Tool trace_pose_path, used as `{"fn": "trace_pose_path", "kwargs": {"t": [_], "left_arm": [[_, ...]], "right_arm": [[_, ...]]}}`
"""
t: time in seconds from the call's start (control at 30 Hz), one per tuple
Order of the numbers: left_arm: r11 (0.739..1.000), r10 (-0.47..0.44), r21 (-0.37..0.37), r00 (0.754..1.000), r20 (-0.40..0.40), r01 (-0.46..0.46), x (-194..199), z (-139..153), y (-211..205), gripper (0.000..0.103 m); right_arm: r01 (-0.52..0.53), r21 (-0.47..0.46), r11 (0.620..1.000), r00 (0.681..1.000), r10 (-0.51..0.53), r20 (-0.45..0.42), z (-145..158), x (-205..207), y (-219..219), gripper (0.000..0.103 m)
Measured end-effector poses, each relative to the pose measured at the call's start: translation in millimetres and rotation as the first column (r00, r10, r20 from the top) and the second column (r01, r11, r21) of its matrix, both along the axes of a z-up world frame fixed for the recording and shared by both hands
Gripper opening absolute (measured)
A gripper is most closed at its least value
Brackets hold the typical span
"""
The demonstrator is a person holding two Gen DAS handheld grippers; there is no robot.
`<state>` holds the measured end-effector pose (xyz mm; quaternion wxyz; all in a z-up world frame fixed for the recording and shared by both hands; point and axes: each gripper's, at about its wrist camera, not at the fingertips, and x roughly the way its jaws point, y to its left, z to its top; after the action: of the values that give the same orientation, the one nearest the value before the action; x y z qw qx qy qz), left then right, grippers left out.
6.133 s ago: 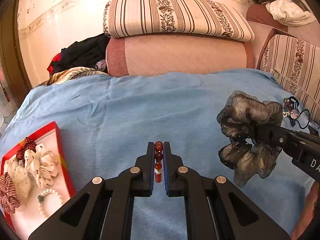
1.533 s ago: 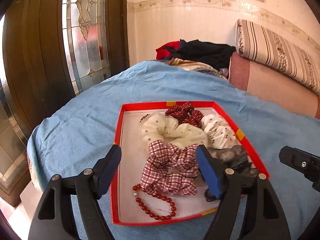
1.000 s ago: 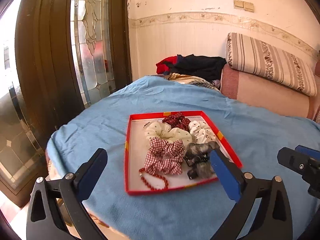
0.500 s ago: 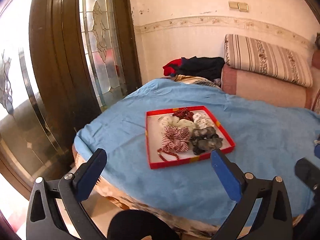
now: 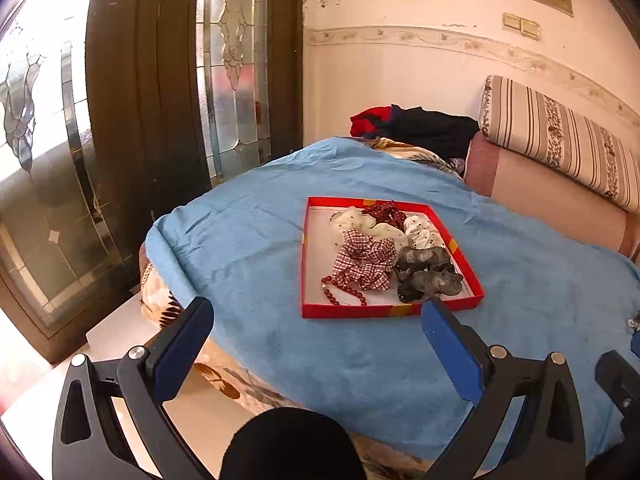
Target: Organize jewelry
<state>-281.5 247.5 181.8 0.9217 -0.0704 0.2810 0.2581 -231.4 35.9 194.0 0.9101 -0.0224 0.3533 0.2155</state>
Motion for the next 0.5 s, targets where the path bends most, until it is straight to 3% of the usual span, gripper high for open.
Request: {"fn": "trace_pose_path", "kwargs": {"t": [0.5], "left_arm": [[0.999,-0.044,0.007,0.996,-0.075,0.045,35.1,-22.5,-6.4,0.103]], "right_arm": [[0.024,-0.088,0.996,0.999,-0.027,-0.033,-29.5,25.6,3.8,0.092]]}}
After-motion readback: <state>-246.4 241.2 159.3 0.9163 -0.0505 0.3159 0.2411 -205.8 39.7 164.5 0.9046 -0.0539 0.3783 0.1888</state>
